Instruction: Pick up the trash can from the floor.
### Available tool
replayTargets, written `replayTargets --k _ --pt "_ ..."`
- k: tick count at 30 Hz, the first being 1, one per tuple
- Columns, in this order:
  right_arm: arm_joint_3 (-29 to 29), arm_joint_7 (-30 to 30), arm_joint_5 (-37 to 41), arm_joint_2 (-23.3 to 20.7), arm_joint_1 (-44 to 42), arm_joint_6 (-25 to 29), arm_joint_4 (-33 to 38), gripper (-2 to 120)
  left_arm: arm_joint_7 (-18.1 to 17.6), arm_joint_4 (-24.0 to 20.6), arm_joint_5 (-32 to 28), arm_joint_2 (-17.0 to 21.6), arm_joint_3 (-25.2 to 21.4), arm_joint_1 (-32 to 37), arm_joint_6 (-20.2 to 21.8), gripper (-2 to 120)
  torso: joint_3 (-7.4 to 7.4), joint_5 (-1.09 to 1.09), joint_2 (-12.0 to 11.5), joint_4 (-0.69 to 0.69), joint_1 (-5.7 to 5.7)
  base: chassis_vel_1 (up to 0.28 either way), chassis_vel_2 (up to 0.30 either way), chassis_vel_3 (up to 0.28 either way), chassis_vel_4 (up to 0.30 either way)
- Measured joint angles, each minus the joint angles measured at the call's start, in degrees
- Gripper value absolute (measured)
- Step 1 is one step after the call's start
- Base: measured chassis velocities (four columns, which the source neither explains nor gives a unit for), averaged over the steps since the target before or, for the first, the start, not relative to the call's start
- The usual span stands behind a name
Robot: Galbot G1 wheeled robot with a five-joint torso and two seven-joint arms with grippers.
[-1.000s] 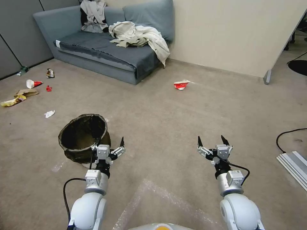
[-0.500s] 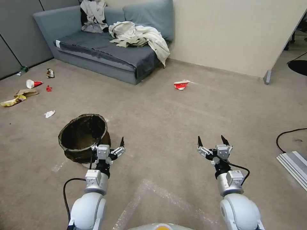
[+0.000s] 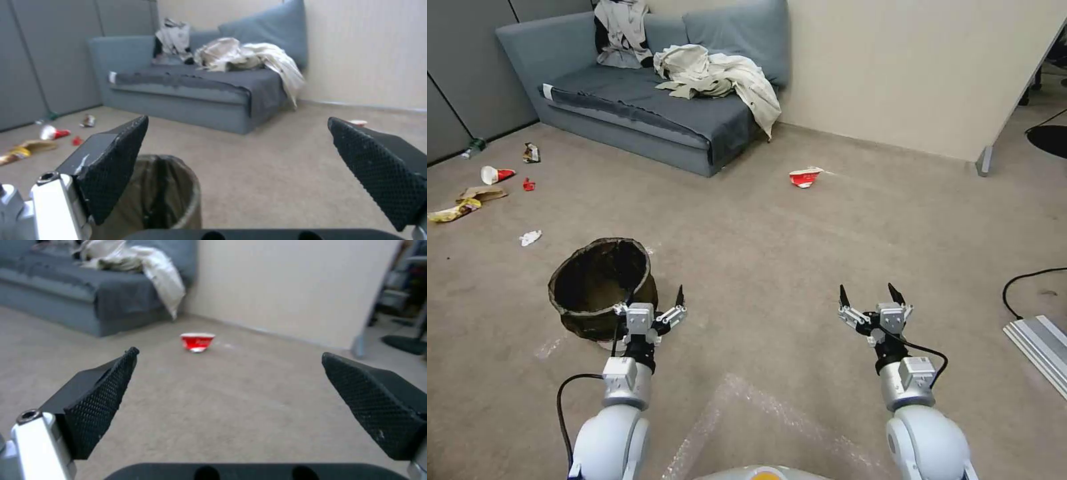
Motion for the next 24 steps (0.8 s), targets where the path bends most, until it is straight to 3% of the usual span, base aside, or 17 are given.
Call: replayTargets --k 4,10,15,24 --pt "-0.2 0.8 -0.2 0.2 -0.8 1.0 0.4 100 0.4 -0.3 -0.3 0.3 -0.4 0.9 0.0 100 0.00 0.00 0.0 0.02 0.00 0.000 0.000 0.000 0.000" --pt "0.3 1.0 -0.2 -0.2 -0.8 1.2 0.4 100 5.1 -0.3 -2.9 0.8 -2.8 2.3 1.1 100 0.00 0.00 0.0 0.02 0.00 0.000 0.000 0.000 0.000" --pt "0.9 1.2 0.0 -0.3 -0.7 1.2 0.4 100 5.9 -0.6 -6.0 0.9 -3.2 3.0 3.0 100 0.01 0.00 0.0 0.02 0.00 0.000 0.000 0.000 0.000" --pt "0.9 1.3 0.2 -0.2 -0.7 0.7 1.0 100 5.2 -1.1 -6.4 0.7 -2.5 3.3 3.9 100 0.01 0.00 0.0 0.02 0.00 0.000 0.000 0.000 0.000"
